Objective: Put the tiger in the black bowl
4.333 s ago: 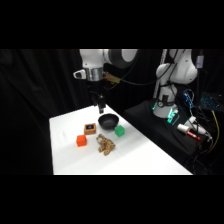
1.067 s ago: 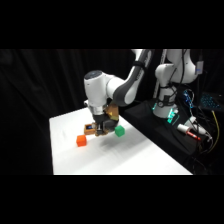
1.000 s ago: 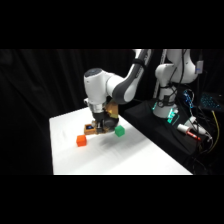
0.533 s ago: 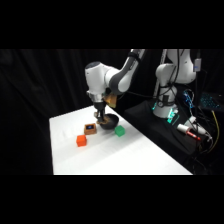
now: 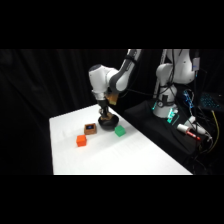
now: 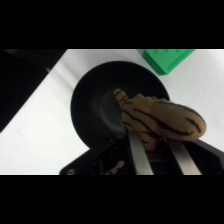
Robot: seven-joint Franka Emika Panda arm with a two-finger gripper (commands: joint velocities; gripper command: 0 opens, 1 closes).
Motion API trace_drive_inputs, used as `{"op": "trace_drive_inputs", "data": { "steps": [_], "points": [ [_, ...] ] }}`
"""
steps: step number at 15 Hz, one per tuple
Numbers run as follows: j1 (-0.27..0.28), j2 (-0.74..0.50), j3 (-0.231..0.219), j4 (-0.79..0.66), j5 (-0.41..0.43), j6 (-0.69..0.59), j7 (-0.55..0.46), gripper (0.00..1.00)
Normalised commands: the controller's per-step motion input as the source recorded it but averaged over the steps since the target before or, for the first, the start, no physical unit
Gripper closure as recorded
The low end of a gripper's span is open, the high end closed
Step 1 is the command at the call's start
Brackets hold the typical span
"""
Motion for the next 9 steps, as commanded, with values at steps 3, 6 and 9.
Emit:
{"op": "trace_drive_inputs", "data": {
  "steps": [3, 6, 9],
  "points": [
    [-0.054, -0.13, 0.014, -0.16, 0.091, 0.01, -0.15, 0.80],
    [-0.031, -0.12, 0.019, -0.11, 0.085, 0.00, -0.13, 0.53],
    [-0.013, -0.12, 0.017, -0.08, 0.053, 0.00, -0.10, 0.31]
  ]
}}
